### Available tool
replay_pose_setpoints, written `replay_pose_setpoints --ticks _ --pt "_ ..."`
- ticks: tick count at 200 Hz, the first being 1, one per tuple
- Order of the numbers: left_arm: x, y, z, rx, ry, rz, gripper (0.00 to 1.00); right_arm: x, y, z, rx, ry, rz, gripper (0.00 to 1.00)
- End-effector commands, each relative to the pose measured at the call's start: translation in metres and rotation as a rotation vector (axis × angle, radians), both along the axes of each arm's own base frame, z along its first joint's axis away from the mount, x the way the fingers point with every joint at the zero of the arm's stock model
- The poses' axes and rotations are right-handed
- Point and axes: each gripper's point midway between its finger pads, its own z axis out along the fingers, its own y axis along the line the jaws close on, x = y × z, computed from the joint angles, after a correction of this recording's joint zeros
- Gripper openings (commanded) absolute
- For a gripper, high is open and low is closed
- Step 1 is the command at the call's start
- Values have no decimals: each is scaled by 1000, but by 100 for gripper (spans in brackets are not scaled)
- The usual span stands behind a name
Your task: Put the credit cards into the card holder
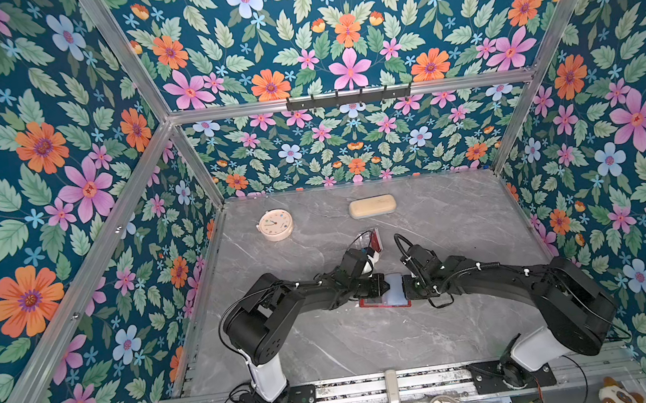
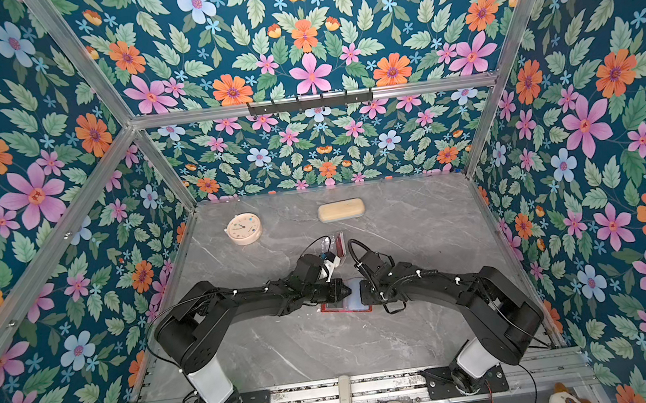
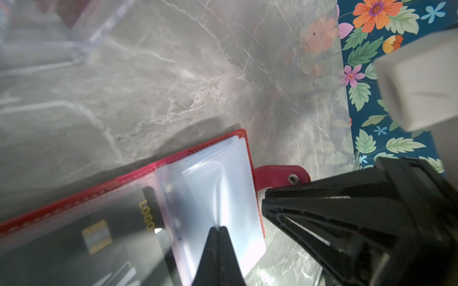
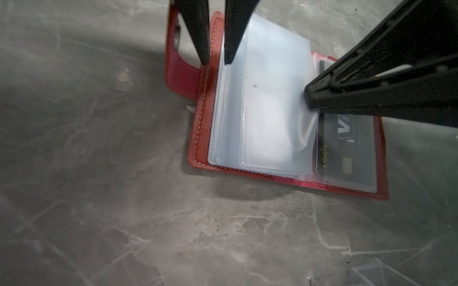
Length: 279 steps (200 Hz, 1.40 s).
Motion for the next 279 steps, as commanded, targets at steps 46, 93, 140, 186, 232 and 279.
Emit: replay_pose_setpoints --ticks 46,93,140,186,232,279 --pt "2 0 6 -16 -25 8 0 7 13 -2 18 16 14 15" --pt "5 6 15 -14 -67 27 28 13 29 6 85 -4 56 22" --pt "12 32 27 64 -164 108 41 18 55 16 192 -23 126 26" --pt "21 67 32 176 -253 225 43 19 78 11 262 13 187 20" --pt "18 73 27 208 -255 219 43 20 84 2 277 37 190 12" --pt "8 64 8 193 -190 162 37 19 85 -5 276 57 185 8"
